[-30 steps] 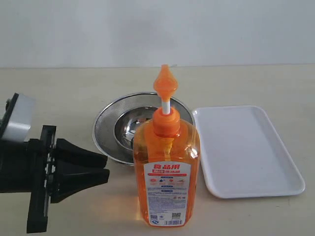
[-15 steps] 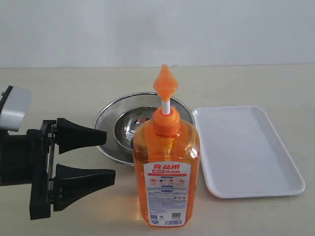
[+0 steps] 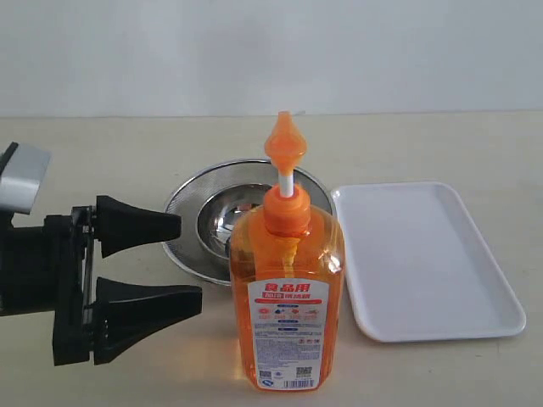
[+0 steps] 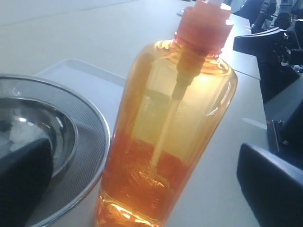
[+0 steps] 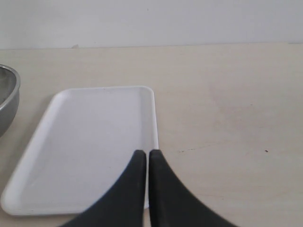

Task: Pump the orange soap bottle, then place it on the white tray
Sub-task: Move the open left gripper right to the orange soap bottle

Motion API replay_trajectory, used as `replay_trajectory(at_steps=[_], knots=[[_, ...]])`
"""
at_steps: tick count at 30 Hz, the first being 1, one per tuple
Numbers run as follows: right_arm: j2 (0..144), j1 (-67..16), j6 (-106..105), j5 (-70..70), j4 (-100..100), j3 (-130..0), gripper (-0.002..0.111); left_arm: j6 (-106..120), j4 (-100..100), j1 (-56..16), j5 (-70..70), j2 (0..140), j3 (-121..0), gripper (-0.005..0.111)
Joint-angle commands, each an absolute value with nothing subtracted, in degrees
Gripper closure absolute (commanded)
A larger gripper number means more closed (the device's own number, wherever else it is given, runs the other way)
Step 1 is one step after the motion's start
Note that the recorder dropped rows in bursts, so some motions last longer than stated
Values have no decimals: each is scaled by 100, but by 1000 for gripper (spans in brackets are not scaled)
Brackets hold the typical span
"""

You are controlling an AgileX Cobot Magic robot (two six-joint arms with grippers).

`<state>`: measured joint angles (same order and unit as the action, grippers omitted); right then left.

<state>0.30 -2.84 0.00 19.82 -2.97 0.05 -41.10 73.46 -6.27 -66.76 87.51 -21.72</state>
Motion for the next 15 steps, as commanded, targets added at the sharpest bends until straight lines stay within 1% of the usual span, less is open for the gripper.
replay_trajectory(at_steps=[1, 7, 15], knots=[[0, -250, 0, 1911, -289, 0, 109, -4085, 7386, -660, -6735, 8779, -2145, 8], [0, -250, 0, 1911, -289, 0, 109, -2669, 7938, -660, -6395, 8779, -2145, 8], [0, -250, 0, 1911, -289, 0, 109, -2208, 7405, -673, -6616, 8873, -2145, 8]])
